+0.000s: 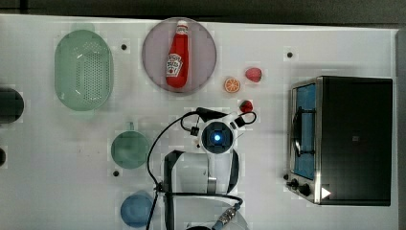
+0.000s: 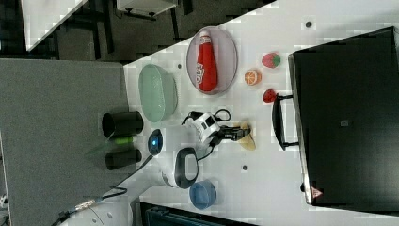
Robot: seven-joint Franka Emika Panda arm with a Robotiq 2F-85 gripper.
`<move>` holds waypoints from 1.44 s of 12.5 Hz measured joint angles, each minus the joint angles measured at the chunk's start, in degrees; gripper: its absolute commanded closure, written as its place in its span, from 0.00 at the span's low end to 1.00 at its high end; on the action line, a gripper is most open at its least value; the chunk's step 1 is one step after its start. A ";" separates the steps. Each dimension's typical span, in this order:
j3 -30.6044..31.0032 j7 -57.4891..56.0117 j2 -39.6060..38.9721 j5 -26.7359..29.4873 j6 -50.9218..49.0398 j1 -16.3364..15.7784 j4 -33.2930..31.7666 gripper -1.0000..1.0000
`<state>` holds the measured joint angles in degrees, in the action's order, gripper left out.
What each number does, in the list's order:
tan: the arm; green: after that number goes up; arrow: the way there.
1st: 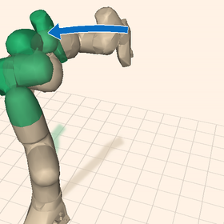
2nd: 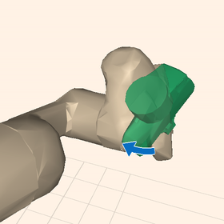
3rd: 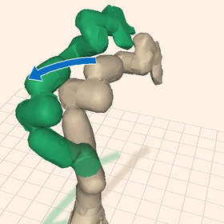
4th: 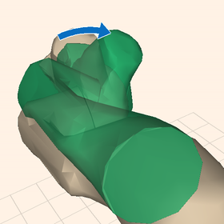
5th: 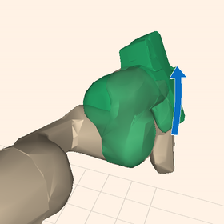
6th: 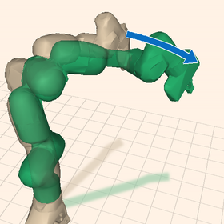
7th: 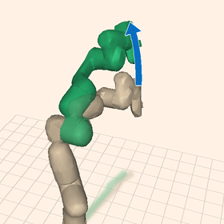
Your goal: Pick Banana and place it in mug.
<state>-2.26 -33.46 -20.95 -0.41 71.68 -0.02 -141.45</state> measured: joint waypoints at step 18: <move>0.96 0.22 41.41 1.39 -48.06 1.63 10.30 0.73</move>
<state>-1.30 -33.24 20.45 0.97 23.61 1.62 -131.15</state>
